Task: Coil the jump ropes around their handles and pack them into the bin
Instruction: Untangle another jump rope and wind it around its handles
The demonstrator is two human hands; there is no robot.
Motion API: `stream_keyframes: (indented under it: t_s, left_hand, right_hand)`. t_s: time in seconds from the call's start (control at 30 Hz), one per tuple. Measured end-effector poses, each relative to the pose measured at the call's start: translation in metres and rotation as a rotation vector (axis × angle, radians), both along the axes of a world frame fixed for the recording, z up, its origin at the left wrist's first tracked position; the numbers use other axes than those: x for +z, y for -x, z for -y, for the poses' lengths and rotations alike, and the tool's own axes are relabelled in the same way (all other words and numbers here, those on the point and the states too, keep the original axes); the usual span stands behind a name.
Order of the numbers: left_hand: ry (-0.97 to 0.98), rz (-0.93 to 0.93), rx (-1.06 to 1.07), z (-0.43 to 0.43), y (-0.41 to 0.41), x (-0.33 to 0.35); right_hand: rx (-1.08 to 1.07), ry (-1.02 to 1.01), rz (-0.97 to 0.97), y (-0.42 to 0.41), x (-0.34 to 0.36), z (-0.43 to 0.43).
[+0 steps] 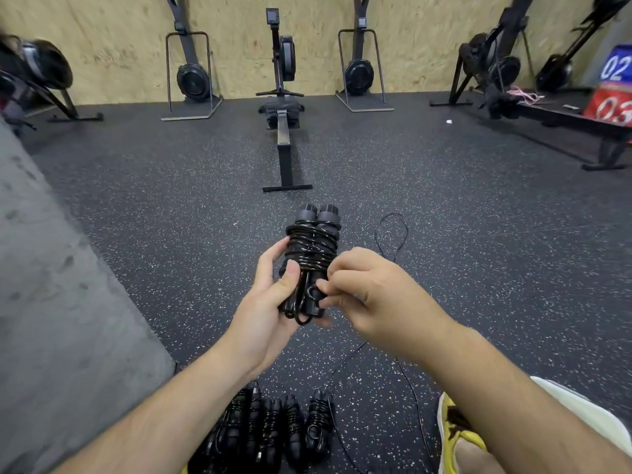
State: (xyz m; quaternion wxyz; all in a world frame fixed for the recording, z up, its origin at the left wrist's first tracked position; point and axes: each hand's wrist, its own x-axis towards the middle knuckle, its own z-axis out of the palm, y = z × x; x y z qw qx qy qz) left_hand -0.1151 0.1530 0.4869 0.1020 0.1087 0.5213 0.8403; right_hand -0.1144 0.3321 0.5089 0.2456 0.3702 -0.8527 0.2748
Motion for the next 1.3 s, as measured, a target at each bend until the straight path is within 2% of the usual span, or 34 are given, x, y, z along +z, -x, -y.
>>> stream_keyframes:
  t_s: [0.2, 0.37, 0.6, 0.7, 0.8, 0.83, 0.9, 1.03, 1.2, 1.3]
  left_hand:
    - [0.006, 0.021, -0.066, 0.0, 0.002, -0.001]
    - [0.063, -0.014, -0.093, -0.004, 0.0, -0.003]
    - [0.086, -0.05, -0.062, -0.008, -0.003, -0.006]
    - [0.113, -0.054, -0.039, -0.011, -0.005, -0.003]
    - [0.064, -0.02, 0.007, -0.015, -0.005, 0.0]
    - [0.023, 0.0, 0.024, -0.016, -0.005, 0.002]
    - [-0.053, 0.02, 0.028, -0.012, -0.005, 0.006]
    - [-0.111, 0.031, 0.004, 0.002, -0.002, 0.015]
    - [-0.132, 0.038, -0.04, 0.005, -0.004, 0.016]
    - [-0.133, 0.045, -0.058, 0.005, -0.006, 0.015]
  right_hand:
    - [-0.022, -0.267, -0.076, -0.001, 0.011, -0.004]
    - [-0.1, -0.271, -0.023, -0.011, 0.014, -0.003]
    - [-0.172, 0.018, 0.194, -0.018, 0.012, -0.001]
    - [-0.245, 0.109, 0.158, -0.02, 0.007, 0.007]
    - [-0.281, 0.381, 0.225, -0.022, 0.0, 0.02]
    - [-0.254, 0.494, 0.288, -0.021, -0.001, 0.022]
    - [-0.153, 0.594, 0.355, -0.018, 0.0, 0.02]
    - [0.027, 0.527, 0.306, -0.012, -0.003, 0.006]
    - [-0.026, 0.565, 0.231, -0.012, -0.01, 0.011]
    - [-0.041, 0.493, 0.137, -0.013, -0.01, 0.014]
